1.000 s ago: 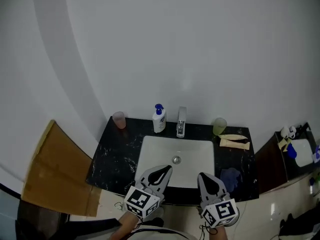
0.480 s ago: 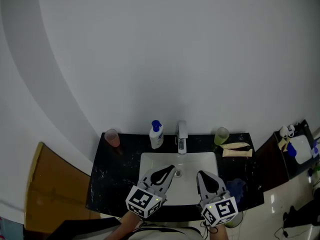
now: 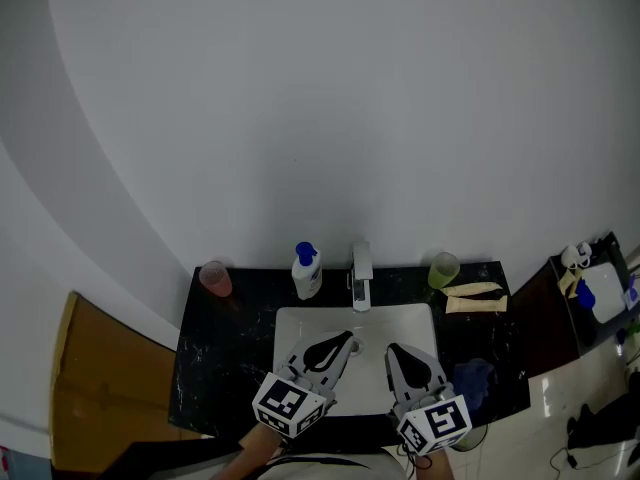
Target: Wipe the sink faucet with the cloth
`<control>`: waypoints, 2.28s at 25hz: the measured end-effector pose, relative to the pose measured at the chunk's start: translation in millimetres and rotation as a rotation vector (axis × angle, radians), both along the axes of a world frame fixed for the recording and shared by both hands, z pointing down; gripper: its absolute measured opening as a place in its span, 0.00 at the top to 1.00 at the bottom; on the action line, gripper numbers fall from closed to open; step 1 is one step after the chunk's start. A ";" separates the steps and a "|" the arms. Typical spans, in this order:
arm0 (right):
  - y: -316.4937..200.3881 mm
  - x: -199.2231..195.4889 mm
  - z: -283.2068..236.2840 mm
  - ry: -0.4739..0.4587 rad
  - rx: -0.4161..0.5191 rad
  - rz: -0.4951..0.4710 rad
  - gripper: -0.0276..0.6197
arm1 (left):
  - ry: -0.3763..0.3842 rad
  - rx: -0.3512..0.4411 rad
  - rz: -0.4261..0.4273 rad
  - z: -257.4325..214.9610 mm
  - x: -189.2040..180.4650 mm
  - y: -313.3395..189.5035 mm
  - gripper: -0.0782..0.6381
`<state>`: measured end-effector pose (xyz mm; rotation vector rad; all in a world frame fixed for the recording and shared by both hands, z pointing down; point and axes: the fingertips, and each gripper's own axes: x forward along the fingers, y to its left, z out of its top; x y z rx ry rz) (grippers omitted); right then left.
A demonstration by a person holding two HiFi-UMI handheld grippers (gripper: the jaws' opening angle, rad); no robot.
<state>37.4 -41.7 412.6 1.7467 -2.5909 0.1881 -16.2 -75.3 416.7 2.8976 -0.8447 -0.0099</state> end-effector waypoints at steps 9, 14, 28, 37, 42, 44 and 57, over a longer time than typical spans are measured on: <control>2.1 41.2 6.5 -0.008 0.008 0.000 0.95 | -0.026 -0.028 -0.006 8.0 30.9 6.3 0.89; 23.8 119.6 32.9 0.004 -0.040 0.163 0.95 | -0.074 -0.049 0.106 28.5 81.2 21.0 0.89; 181.2 264.6 123.2 0.024 -0.231 0.609 0.95 | -0.222 -0.087 0.639 107.8 257.2 149.1 0.89; 213.2 263.7 141.8 -0.002 -0.267 0.646 0.95 | -0.268 -0.114 0.718 130.3 279.5 191.6 0.89; 191.1 258.8 150.8 0.020 -0.281 0.589 0.95 | -0.288 -0.118 0.682 139.0 287.4 179.7 0.89; 178.7 251.7 154.2 0.027 -0.293 0.533 0.91 | -0.288 -0.119 0.675 138.5 287.3 177.0 0.88; 126.2 252.9 198.3 0.119 -0.450 0.408 0.53 | -0.295 -0.127 0.636 139.3 280.2 158.6 0.87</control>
